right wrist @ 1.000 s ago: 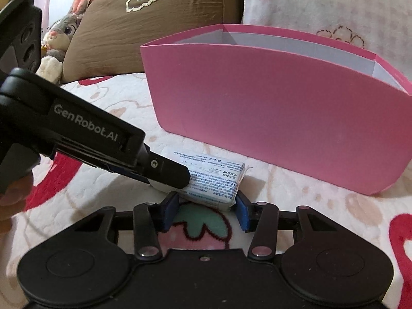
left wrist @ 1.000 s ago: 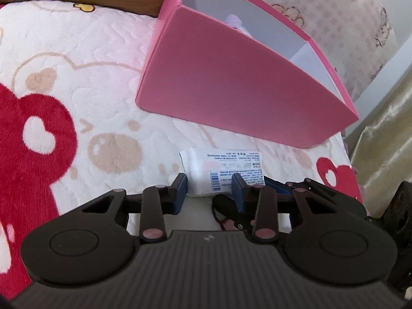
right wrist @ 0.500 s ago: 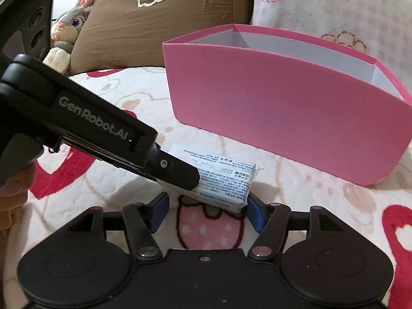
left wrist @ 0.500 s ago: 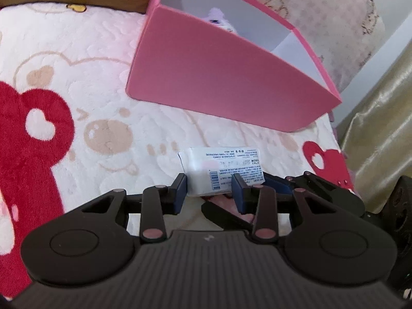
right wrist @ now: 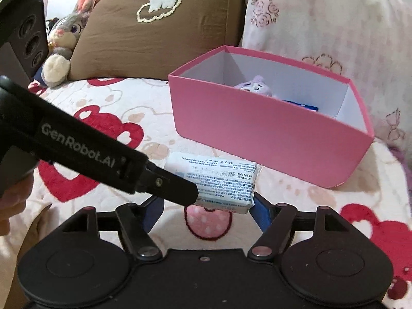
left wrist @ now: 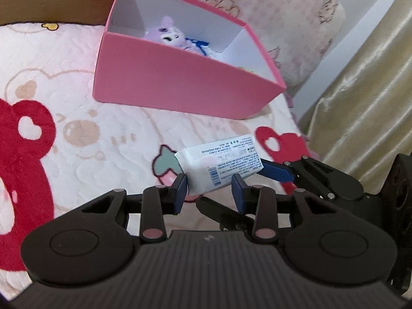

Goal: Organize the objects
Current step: 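Lift the white packet with the left tool and carry it into the pink box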

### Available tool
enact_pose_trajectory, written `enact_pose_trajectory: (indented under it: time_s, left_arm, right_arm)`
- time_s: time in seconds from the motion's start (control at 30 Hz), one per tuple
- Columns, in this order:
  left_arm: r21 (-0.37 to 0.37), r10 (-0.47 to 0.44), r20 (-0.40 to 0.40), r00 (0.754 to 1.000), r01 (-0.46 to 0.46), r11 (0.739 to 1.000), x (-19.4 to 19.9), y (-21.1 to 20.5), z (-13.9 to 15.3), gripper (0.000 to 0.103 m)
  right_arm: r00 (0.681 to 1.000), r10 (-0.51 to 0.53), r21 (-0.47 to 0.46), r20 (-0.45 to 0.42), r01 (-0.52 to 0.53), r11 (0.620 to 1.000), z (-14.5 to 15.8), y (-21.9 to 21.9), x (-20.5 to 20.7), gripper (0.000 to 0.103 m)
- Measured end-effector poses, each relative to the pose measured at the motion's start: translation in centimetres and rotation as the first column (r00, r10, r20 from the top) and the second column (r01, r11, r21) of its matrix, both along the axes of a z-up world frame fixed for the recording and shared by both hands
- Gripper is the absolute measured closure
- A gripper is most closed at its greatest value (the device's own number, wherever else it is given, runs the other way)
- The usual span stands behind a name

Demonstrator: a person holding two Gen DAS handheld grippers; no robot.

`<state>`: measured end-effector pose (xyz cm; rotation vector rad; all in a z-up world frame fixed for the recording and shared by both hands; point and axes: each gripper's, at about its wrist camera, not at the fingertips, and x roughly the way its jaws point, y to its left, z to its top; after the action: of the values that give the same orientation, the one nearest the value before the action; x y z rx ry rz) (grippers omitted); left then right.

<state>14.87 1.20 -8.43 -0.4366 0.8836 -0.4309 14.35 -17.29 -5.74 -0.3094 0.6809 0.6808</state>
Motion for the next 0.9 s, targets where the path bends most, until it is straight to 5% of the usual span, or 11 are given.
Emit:
enact_pose_trajectory:
  time_s: [0.33,0.7,0.9]
  left_arm:
    - [0.058,-0.072,0.039,0.997,0.069,0.996,-2.2,-1.1,3.8,0.067]
    - [0.025,-0.099,0.029,0.995,0.098,0.995,-2.8,-0.5,7.6,0.067]
    - [0.069,-0.125,0.066,0.990,0.121,0.990,-2.7,-1.4,10.2,0.067]
  right_arm:
    - [0.998,-0.015,-0.081,0.053,0.019,0.996,2.8,0.0,-3.2,0.026]
    - [0.993,-0.028,-0.068,0.116,0.036,0.997,6.7,0.0,-4.3,0.025]
    - [0.992,-0.050,-0.041,0.118,0.055,0.998,8.9,-0.7,-3.9,0.027]
